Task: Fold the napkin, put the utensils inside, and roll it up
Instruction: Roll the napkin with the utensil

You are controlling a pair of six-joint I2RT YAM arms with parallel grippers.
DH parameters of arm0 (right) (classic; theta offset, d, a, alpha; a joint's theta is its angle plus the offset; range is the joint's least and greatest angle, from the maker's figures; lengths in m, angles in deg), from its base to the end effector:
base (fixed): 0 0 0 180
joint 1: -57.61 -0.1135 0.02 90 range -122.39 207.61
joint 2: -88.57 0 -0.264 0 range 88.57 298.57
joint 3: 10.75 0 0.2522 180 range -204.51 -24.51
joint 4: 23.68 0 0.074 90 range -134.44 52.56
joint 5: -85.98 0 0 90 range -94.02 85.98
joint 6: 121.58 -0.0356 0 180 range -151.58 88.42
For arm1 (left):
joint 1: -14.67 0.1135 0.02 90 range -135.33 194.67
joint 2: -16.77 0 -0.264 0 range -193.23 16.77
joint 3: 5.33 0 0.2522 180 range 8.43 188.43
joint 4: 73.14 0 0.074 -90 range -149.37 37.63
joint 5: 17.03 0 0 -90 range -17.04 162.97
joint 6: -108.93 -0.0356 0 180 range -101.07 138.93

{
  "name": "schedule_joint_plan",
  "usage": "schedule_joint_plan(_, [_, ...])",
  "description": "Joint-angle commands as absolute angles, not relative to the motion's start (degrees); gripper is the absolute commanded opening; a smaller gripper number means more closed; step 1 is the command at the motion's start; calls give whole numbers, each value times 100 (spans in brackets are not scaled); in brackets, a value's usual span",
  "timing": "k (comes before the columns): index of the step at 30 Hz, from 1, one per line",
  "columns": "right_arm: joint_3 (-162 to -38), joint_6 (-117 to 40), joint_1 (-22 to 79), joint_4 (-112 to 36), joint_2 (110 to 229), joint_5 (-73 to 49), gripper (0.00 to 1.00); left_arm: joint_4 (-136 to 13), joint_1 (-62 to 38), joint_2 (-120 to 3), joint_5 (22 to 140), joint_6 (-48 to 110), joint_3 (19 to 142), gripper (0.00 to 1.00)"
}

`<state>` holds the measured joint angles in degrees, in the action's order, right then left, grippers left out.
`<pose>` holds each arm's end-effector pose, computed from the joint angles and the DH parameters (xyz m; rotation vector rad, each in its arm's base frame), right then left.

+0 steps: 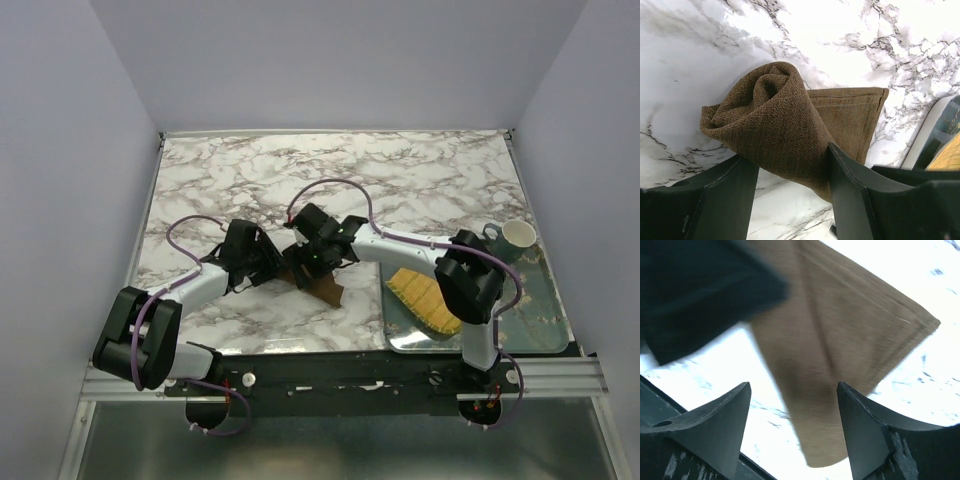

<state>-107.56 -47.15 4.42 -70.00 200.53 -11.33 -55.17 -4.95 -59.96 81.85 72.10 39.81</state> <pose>0.2446 0.3345 0.1964 -0.9293 2.5897 0.5400 0.2290 -0.0875 0.1552 -0.6709 2.4801 -0.7218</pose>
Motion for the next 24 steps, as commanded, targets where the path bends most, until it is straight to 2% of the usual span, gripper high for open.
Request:
schedule_joint_plan(1, [-11266, -4635, -56, -7269, 20220, 264, 78, -5322, -537, -5943, 8263, 7193, 4051, 62])
schedule_joint_plan(8, [-11635, -4643, -330, -7225, 20818, 766, 78, -5322, -563, -5934, 8281, 7263, 4060, 62])
schedule_joint_plan(14, [-11285, -4916, -427, -6927, 20942, 845, 75, -5296, -572, -5934, 8298, 7281, 4113, 62])
schedule_joint_plan(18, [-10977, -5083, -471, -6856, 20863, 1091, 67, -5305, -572, -5952, 8263, 7272, 4095, 62])
schedule_joint_plan(24, [-10502, -5320, -471, -6645, 20766, 1417, 60, -5322, -563, -5908, 8290, 7325, 4051, 62])
